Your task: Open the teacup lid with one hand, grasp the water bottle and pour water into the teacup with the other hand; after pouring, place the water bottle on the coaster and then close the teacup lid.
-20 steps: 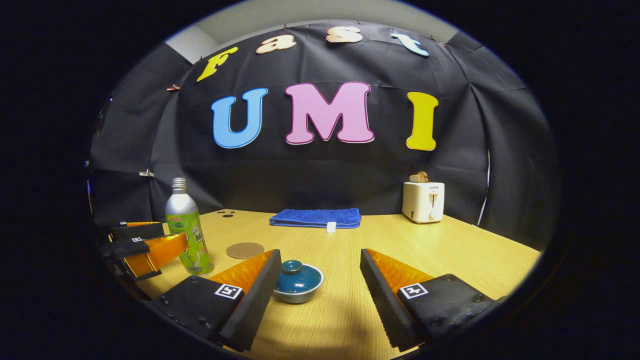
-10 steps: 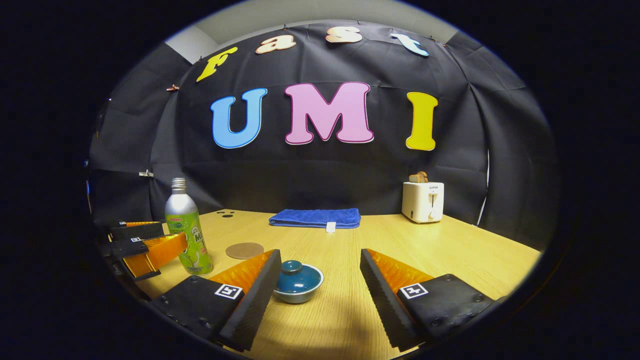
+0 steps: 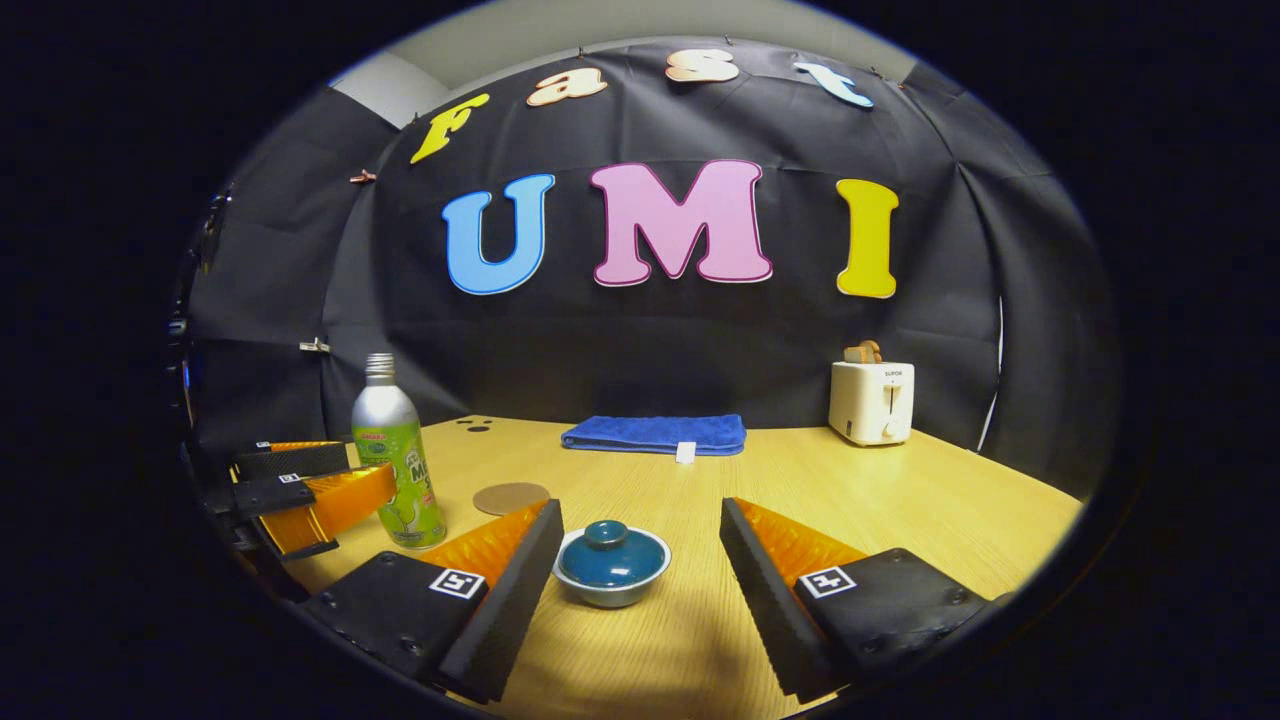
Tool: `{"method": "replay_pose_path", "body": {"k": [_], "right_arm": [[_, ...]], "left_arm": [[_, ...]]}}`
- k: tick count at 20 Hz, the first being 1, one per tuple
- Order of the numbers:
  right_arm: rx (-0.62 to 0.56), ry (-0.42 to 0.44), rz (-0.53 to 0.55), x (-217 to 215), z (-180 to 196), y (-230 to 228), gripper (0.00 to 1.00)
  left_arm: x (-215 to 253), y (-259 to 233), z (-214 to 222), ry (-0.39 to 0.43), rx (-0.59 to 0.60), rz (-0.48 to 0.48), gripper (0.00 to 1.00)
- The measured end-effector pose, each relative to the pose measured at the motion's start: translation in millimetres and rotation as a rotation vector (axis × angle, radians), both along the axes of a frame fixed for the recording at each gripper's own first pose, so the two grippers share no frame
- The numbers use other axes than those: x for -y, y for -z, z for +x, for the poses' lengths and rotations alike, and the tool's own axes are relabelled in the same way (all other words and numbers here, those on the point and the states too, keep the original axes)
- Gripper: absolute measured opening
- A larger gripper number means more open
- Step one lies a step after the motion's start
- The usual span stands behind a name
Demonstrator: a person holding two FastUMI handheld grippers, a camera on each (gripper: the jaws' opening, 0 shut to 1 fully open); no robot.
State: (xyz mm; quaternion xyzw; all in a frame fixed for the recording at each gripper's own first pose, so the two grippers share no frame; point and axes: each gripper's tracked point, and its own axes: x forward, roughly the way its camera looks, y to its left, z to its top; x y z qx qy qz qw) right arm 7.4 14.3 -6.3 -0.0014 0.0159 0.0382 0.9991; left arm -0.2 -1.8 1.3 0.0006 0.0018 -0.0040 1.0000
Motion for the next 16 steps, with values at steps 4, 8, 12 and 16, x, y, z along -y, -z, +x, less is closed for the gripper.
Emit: {"method": "replay_pose_path", "body": {"k": [4,8,12,16], "right_arm": [[-0.041,-0.046,-0.017,-10.9,13.3,4.7,0.98],[-0.069,-0.047,-0.087,-13.2,30.5,10.0,0.98],[-0.094,-0.052,-0.176,-18.7,44.8,15.3,0.94],[-0.162,-0.073,-0.201,-25.2,51.5,28.5,0.66]], "left_arm": [[-0.1,-0.1,0.8,0.001,0.004,0.000,0.99],[0.7,-0.1,-0.7,0.008,0.005,0.000,0.95],[-0.4,1.1,0.1,0.008,0.004,0.000,0.95],[-0.3,0.7,0.5,0.009,0.006,0.000,0.95]]}}
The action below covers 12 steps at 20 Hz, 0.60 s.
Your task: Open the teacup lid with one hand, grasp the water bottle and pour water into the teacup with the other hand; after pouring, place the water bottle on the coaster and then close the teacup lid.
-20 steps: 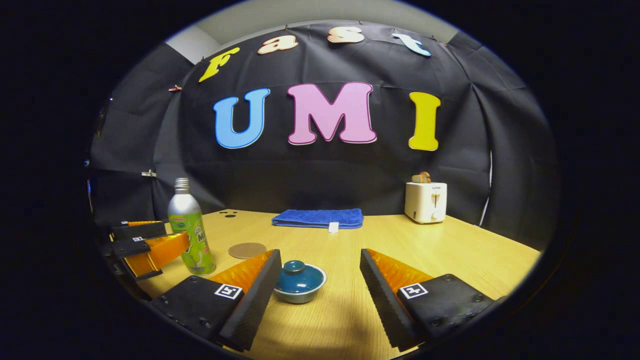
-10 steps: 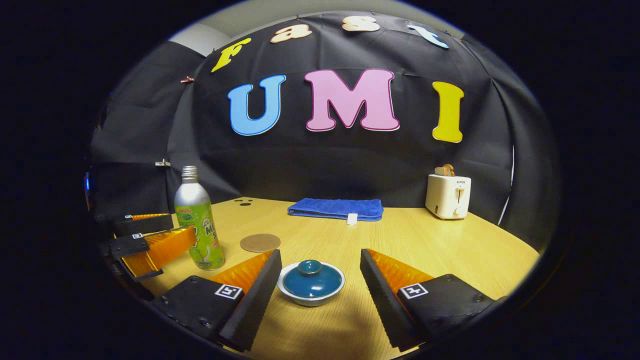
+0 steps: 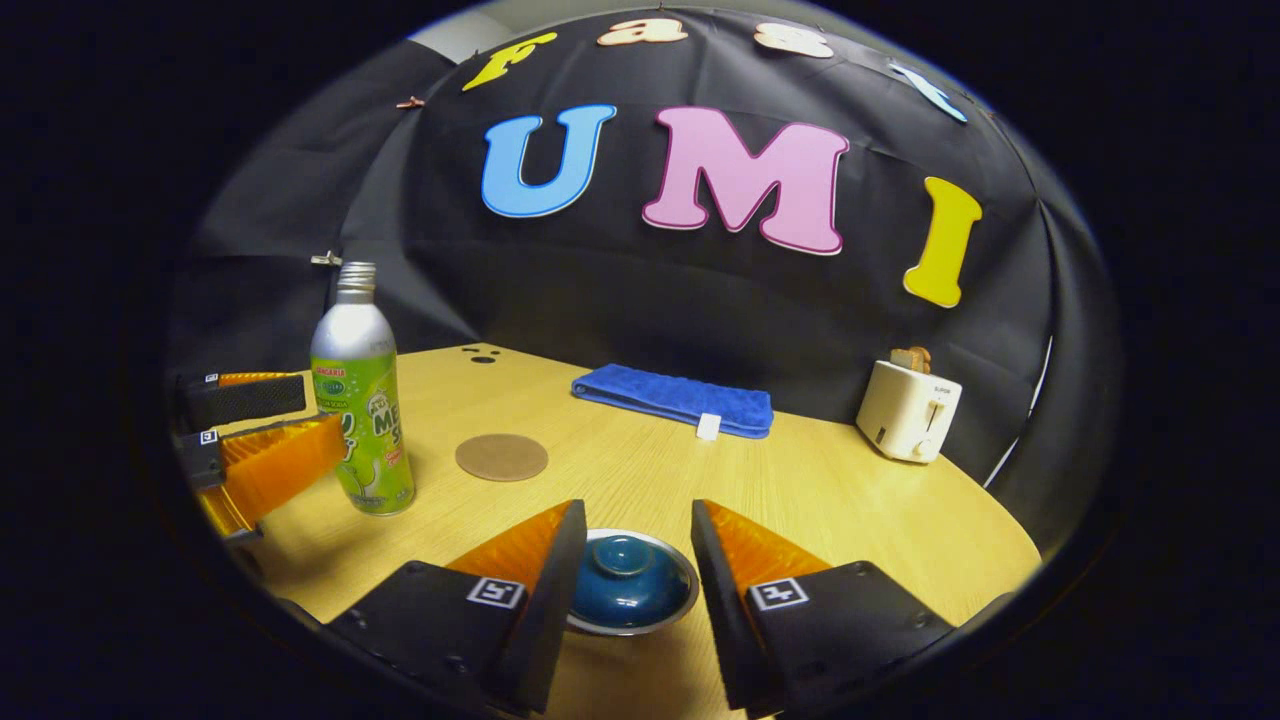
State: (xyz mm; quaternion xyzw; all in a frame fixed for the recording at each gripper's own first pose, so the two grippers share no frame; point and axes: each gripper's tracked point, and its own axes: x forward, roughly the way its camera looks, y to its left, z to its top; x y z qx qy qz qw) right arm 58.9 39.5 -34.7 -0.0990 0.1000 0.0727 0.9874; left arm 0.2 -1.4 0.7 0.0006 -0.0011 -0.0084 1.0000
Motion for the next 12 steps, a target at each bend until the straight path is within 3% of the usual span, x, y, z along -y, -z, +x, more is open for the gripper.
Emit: {"method": "replay_pose_path", "body": {"k": [3,4,5,10,11,12], "right_arm": [[-0.015,-0.012,-0.013,-1.8,2.4,0.1,0.53],[-0.015,-0.022,-0.014,-4.3,0.7,-0.5,0.39],[-0.018,-0.025,-0.013,-3.7,1.2,0.9,0.34],[-0.020,-0.053,0.026,-5.3,0.8,0.0,0.30],[-0.013,-0.052,0.040,-5.6,1.9,-2.5,0.24],[-0.009,-0.049,0.043,-3.7,1.7,-3.1,0.28]], "left_arm": [[0.2,0.5,0.4,0.000,-0.001,0.000,0.95],[-0.2,0.1,0.6,0.000,-0.001,0.000,0.95],[-0.1,0.5,0.7,0.000,-0.001,0.000,0.95],[0.3,0.0,0.7,0.001,-0.001,-0.001,0.95],[0.0,0.9,0.6,0.001,-0.002,-0.001,0.95],[-0.1,0.5,0.7,0.001,-0.002,-0.001,0.95]]}}
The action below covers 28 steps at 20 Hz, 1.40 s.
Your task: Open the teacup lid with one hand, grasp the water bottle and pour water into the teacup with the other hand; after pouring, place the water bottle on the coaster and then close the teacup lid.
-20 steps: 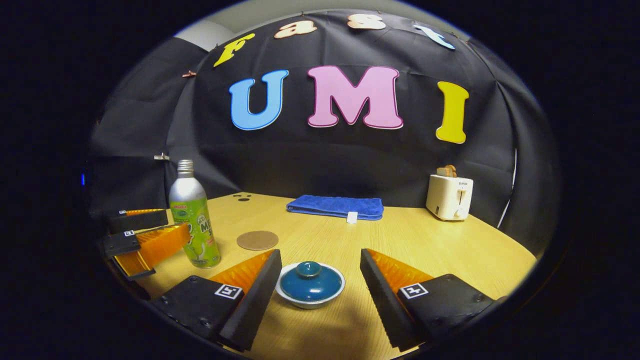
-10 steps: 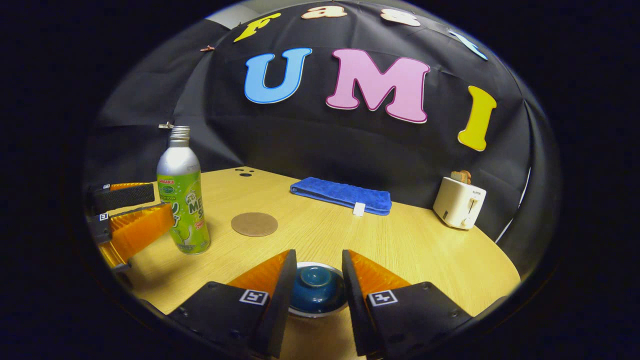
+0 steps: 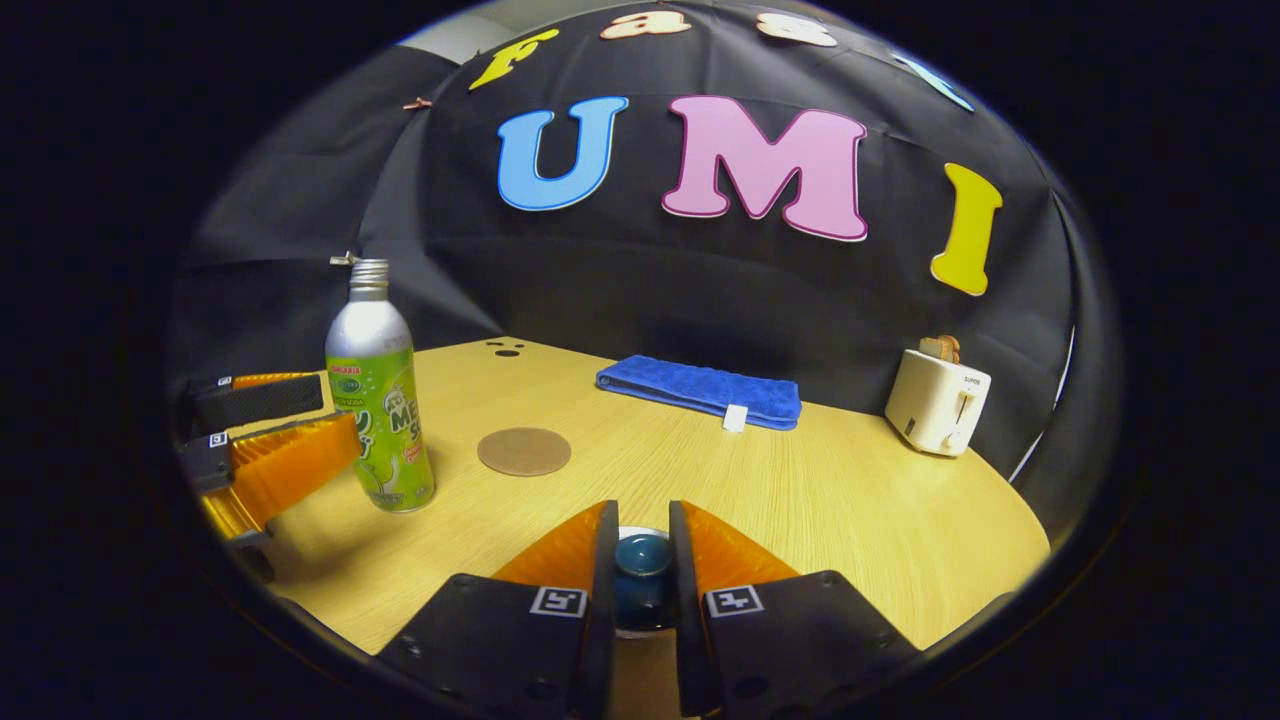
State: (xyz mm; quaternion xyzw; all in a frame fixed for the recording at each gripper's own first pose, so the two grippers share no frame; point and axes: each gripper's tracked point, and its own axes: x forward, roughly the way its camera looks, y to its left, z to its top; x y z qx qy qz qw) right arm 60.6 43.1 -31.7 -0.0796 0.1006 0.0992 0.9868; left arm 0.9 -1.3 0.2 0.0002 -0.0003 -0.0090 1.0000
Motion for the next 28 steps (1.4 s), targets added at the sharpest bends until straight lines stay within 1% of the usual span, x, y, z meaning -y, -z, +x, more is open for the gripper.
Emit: {"method": "replay_pose_path", "body": {"k": [1,2,5,6,7,8,9,10,13,17,20,22,25,28], "right_arm": [[0.009,0.000,0.002,0.2,0.4,-2.8,0.23],[0.021,0.002,0.008,1.7,0.4,-6.5,0.28],[0.049,-0.005,0.052,0.9,0.7,-20.9,0.28],[0.057,-0.006,0.064,2.0,-0.6,-26.3,0.24],[0.067,-0.004,0.072,6.2,-2.5,-31.3,0.28],[0.079,0.000,0.077,10.9,-5.0,-36.4,0.24],[0.092,0.003,0.084,16.4,-8.3,-42.1,0.24],[0.103,0.006,0.091,22.5,-12.1,-46.4,0.28],[0.125,0.037,0.101,46.9,-22.6,-50.5,0.28],[0.118,0.090,0.134,77.3,-28.8,-36.6,0.28],[0.096,0.118,0.140,94.5,-28.6,-24.9,0.28],[0.100,0.129,0.141,101.3,-26.8,-22.9,0.28],[0.111,0.124,0.145,103.5,-25.0,-20.4,0.28],[0.142,0.123,0.158,104.3,-24.1,-26.2,0.28]], "left_arm": [[0.1,0.0,0.5,0.000,0.000,0.000,0.95],[0.2,-0.2,0.0,0.000,0.000,0.000,0.95],[-0.4,0.2,-0.1,-0.001,-0.001,0.000,0.95],[-0.2,0.1,0.8,-0.004,0.000,0.000,0.95],[-0.3,0.3,1.4,-0.004,0.001,0.000,0.95],[-0.7,1.1,3.3,-0.005,-0.001,0.000,0.95],[-2.4,1.3,6.5,-0.006,-0.002,0.001,0.95],[-2.8,0.4,8.2,-0.005,-0.001,-0.003,0.95],[-9.1,-0.1,21.8,-0.022,-0.003,-0.002,0.95],[-13.8,-1.8,44.9,-0.025,-0.004,-0.002,0.95],[-10.8,-1.2,58.7,-0.006,-0.003,-0.002,0.95],[-9.6,-1.6,65.1,0.002,-0.001,-0.001,0.95],[-10.8,-1.0,72.9,0.000,-0.001,-0.001,0.94],[-11.6,-1.2,75.1,-0.006,-0.002,-0.001,0.84]]}}
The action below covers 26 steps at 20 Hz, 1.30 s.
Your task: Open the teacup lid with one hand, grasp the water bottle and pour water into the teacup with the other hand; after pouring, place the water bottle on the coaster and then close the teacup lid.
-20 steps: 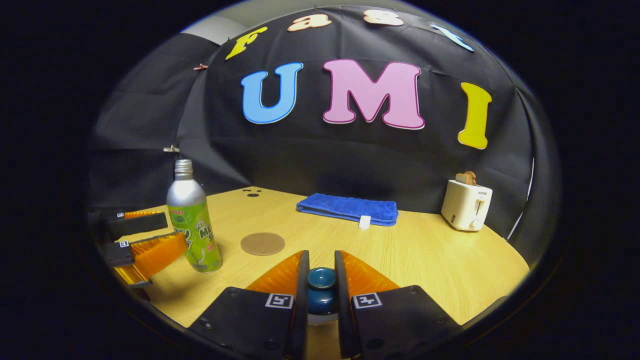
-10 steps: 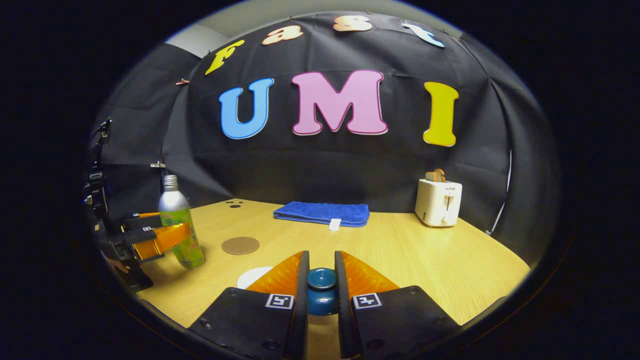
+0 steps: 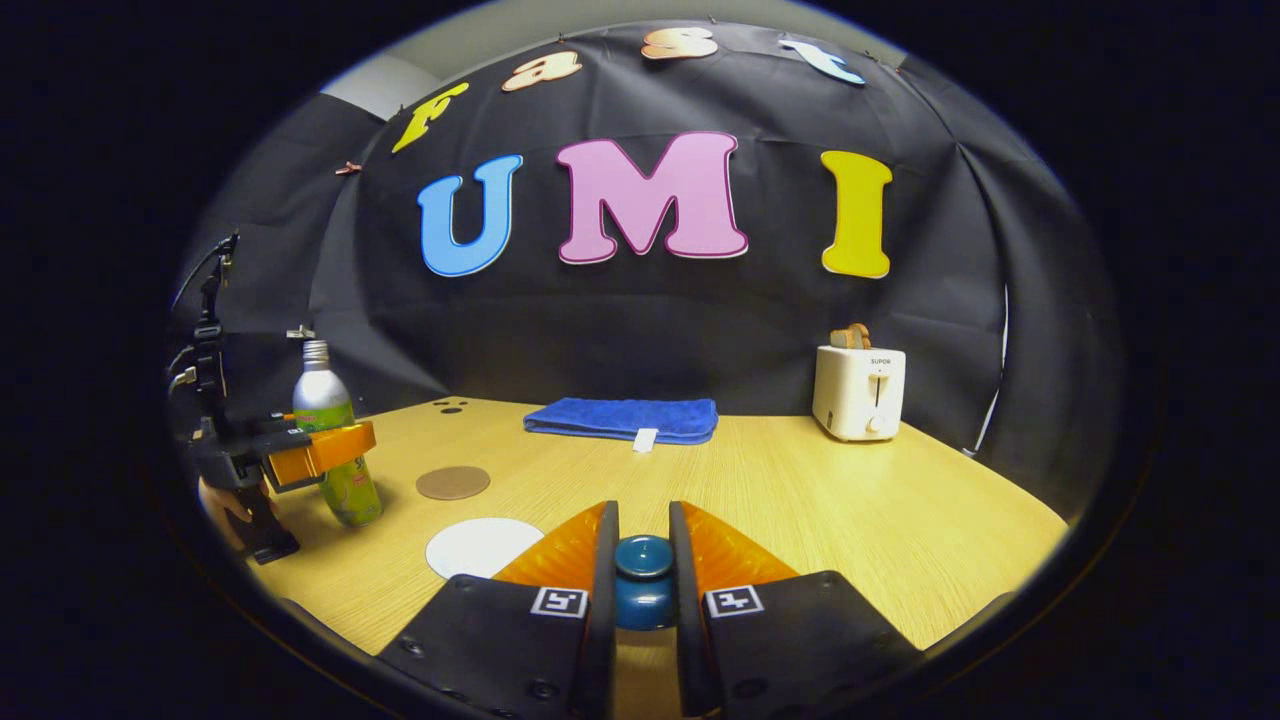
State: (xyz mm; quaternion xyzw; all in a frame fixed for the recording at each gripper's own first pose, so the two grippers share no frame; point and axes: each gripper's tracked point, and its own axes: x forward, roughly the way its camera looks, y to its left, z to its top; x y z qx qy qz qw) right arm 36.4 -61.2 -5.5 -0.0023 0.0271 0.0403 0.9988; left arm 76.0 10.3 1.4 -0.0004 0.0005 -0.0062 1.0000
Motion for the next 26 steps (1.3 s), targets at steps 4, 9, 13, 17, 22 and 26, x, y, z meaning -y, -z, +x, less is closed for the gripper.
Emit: {"method": "replay_pose_path", "body": {"k": [4,9,13,17,22,26], "right_arm": [[0.067,0.043,0.006,8.2,-1.9,-11.3,0.28],[0.057,0.039,0.008,8.1,-1.8,-10.1,0.28],[0.057,0.038,0.008,7.9,-0.9,-8.8,0.28],[0.058,0.045,0.008,10.3,-0.9,-9.4,0.28],[0.057,0.053,0.013,10.2,-1.5,-8.6,0.28],[0.058,0.100,0.017,10.0,-2.5,-11.5,0.28]], "left_arm": [[17.5,0.7,-1.1,0.079,-0.006,0.026,0.83],[34.4,-2.8,-2.5,0.114,0.014,0.173,0.81],[41.3,-2.1,4.8,0.116,-0.012,0.458,0.80],[50.5,-9.3,11.5,0.166,0.006,0.737,0.80],[67.5,-7.1,17.9,0.244,0.028,1.067,0.80],[78.5,-1.3,18.1,0.299,0.034,1.246,0.80]]}}
